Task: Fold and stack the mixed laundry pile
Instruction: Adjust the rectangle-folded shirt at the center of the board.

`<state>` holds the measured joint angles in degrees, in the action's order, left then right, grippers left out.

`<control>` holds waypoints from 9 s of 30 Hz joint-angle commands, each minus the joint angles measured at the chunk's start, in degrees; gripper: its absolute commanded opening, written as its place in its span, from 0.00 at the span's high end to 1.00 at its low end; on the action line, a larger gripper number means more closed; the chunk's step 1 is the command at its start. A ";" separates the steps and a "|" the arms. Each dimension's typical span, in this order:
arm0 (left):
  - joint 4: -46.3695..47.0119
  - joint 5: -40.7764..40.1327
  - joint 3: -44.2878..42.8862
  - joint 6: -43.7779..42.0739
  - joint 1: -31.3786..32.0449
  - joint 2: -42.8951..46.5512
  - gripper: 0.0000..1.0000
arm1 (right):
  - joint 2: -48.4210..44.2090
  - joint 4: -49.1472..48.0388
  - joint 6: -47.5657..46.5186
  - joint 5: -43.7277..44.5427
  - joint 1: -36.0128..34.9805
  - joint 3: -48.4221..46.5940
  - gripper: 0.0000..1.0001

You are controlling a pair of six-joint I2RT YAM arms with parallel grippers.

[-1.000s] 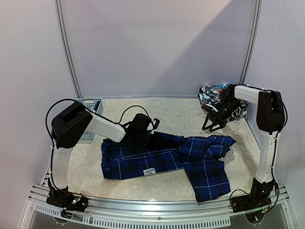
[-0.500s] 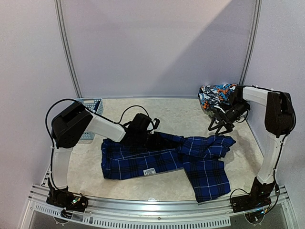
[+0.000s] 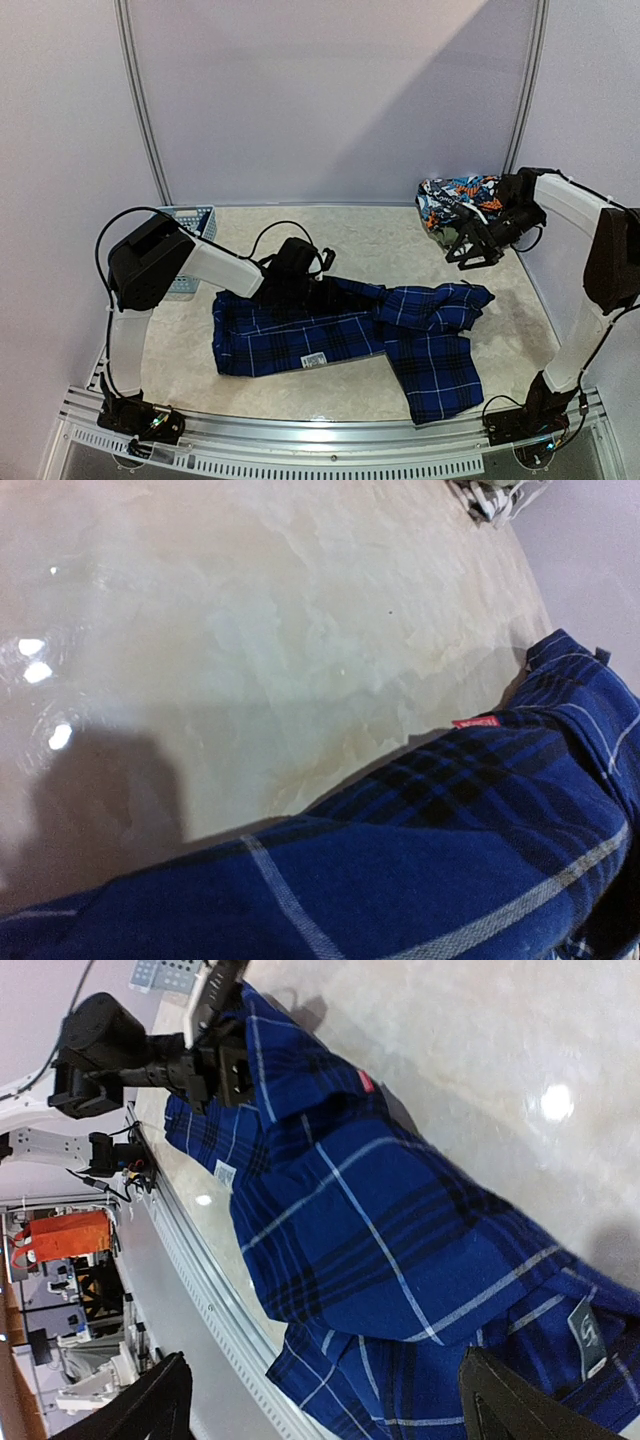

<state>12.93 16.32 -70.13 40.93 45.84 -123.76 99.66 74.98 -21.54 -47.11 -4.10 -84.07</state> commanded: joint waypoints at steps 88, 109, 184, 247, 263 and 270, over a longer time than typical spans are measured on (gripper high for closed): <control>-12.25 1.33 3.03 -5.97 -1.06 3.08 0.81 | 31.31 -55.25 15.93 -0.79 -5.49 -38.76 0.18; -27.30 -5.93 -0.22 -17.94 9.08 22.35 0.76 | 27.04 -20.89 -22.18 13.98 0.14 -25.47 0.08; -50.83 -24.30 5.01 -24.50 1.59 14.29 0.82 | 4.38 -19.15 -35.23 33.31 -10.45 25.43 0.72; 4.61 3.56 -27.79 15.18 -3.13 -17.29 0.71 | 41.12 -16.11 5.68 -5.01 -3.73 -31.64 0.35; 7.60 4.73 -26.70 16.44 -3.21 -17.07 0.80 | 42.59 -18.58 10.39 -0.58 -4.16 -32.22 0.36; 7.49 4.69 -26.61 16.42 -3.22 -17.05 0.80 | 46.25 -15.78 10.60 -5.66 -4.31 -35.20 0.46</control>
<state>19.40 20.49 -97.03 57.32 43.42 -139.87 143.26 58.02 -11.20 -48.97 -8.03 -118.34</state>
